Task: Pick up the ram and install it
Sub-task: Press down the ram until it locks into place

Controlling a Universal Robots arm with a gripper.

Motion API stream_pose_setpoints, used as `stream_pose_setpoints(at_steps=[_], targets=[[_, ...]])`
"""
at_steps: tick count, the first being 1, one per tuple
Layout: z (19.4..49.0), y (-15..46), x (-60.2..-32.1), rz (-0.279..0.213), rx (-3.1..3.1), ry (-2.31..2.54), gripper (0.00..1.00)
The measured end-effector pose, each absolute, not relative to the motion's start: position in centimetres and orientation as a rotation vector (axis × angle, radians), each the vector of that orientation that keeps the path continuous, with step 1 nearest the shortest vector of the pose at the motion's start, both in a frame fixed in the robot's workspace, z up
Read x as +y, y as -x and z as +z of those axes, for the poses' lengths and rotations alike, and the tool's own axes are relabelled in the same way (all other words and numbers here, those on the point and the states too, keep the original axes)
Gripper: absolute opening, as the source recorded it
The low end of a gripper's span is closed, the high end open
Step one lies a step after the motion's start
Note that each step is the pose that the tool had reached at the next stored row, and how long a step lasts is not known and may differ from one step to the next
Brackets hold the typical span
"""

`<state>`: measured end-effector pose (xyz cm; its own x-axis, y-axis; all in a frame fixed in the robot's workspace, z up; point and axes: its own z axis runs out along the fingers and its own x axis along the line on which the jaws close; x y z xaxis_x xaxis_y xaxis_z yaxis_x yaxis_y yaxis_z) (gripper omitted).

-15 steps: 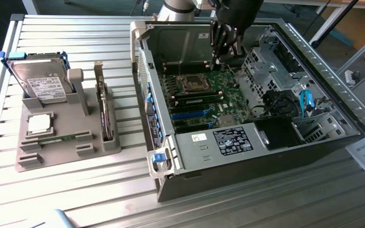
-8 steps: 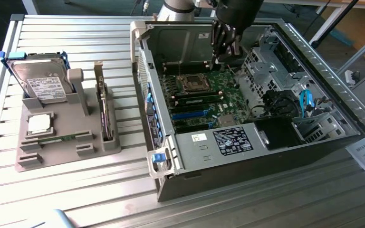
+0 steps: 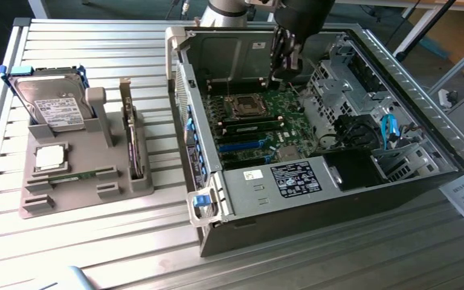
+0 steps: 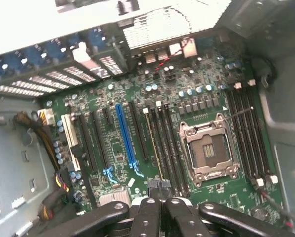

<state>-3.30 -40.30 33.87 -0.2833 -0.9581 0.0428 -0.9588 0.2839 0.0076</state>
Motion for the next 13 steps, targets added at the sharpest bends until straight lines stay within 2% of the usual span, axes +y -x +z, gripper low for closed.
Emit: stream_pose_setpoints(at_steps=[13], targets=[[33.87, 3.30, -40.31, 0.024, -2.651, -1.608, 0.11]])
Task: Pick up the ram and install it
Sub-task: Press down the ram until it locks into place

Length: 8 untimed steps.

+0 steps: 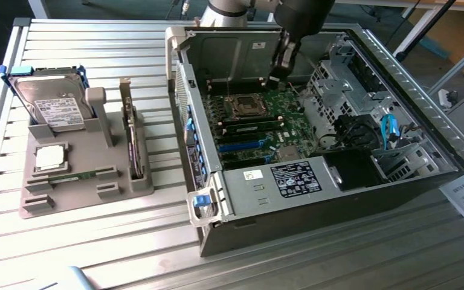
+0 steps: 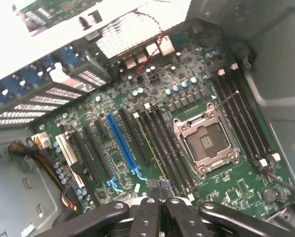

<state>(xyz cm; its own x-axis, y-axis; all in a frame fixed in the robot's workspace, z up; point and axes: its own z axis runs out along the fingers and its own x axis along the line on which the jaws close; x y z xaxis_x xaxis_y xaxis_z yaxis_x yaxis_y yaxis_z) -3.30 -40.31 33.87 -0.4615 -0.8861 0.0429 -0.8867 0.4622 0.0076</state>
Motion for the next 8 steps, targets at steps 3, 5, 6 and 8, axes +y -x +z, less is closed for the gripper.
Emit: stream_pose_setpoints(at_steps=[3, 5, 6, 8], targets=[[33.87, 3.30, -40.31, 0.022, -2.703, -1.518, 0.11], [33.87, 3.30, -40.31, 0.021, -2.735, -1.460, 0.11], [33.87, 3.30, -40.31, 0.020, -2.746, -1.438, 0.11], [33.87, 3.30, -40.31, 0.019, -2.778, -1.374, 0.11]])
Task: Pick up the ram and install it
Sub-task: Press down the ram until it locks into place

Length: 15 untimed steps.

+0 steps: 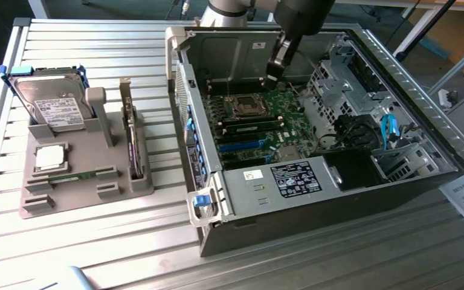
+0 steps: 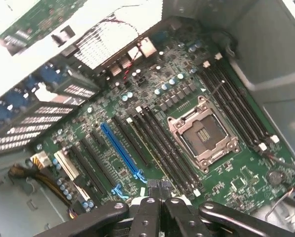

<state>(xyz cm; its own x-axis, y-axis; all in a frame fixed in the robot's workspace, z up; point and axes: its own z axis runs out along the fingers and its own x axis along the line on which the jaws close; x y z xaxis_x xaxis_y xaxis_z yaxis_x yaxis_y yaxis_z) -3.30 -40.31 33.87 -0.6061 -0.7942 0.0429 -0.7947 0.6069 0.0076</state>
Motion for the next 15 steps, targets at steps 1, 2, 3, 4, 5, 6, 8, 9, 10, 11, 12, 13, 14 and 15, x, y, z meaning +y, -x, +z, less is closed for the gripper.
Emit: stream_pose_setpoints(at_steps=[1, 2, 3, 4, 5, 6, 8, 9, 10, 11, 12, 13, 14, 15], targets=[[33.87, 3.30, -40.31, 0.018, -2.795, -1.339, 0.11], [33.87, 3.30, -40.31, 0.018, -2.806, -1.316, 0.11], [33.87, 3.30, -40.31, 0.017, -2.818, -1.291, 0.11], [33.87, 3.30, -40.31, 0.016, -2.832, -1.259, 0.11], [33.87, 3.30, -40.31, 0.016, -2.843, -1.233, 0.11], [33.87, 3.30, -40.31, 0.015, -2.863, -1.186, 0.11], [33.87, 3.30, -40.31, 0.013, -2.888, -1.125, 0.11], [33.87, 3.30, -40.31, 0.012, -2.899, -1.093, 0.11], [33.87, 3.30, -40.31, 0.012, -2.908, -1.070, 0.11], [33.87, 3.30, -40.31, 0.011, -2.919, -1.040, 0.11], [33.87, 3.30, -40.31, 0.011, -2.927, -1.017, 0.11], [33.87, 3.30, -40.31, 0.010, -2.940, -0.979, 0.11], [33.87, 3.30, -40.31, 0.009, -2.950, -0.948, 0.11], [33.87, 3.30, -40.31, 0.008, -2.968, -0.888, 0.11]])
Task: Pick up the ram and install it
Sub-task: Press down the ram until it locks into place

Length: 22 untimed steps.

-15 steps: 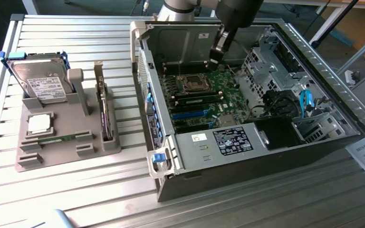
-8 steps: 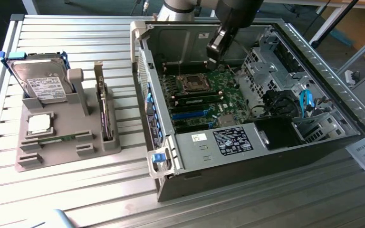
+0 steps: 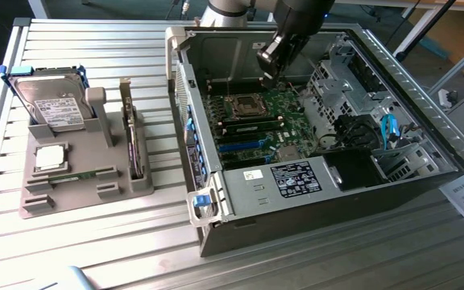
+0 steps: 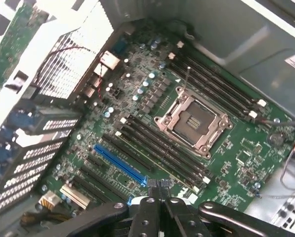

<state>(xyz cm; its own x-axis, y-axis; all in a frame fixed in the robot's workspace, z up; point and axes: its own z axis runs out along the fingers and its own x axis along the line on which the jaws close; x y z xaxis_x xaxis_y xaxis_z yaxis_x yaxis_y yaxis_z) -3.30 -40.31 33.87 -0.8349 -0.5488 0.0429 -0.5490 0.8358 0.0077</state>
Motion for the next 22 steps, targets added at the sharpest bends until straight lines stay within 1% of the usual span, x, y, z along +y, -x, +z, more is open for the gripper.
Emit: stream_pose_setpoints(at_steps=[17, 22], targets=[[33.87, 3.30, -40.31, -0.007, -3.089, -0.240, 0.11], [33.87, 3.30, -40.31, -0.009, -3.096, -0.127, 0.11]])
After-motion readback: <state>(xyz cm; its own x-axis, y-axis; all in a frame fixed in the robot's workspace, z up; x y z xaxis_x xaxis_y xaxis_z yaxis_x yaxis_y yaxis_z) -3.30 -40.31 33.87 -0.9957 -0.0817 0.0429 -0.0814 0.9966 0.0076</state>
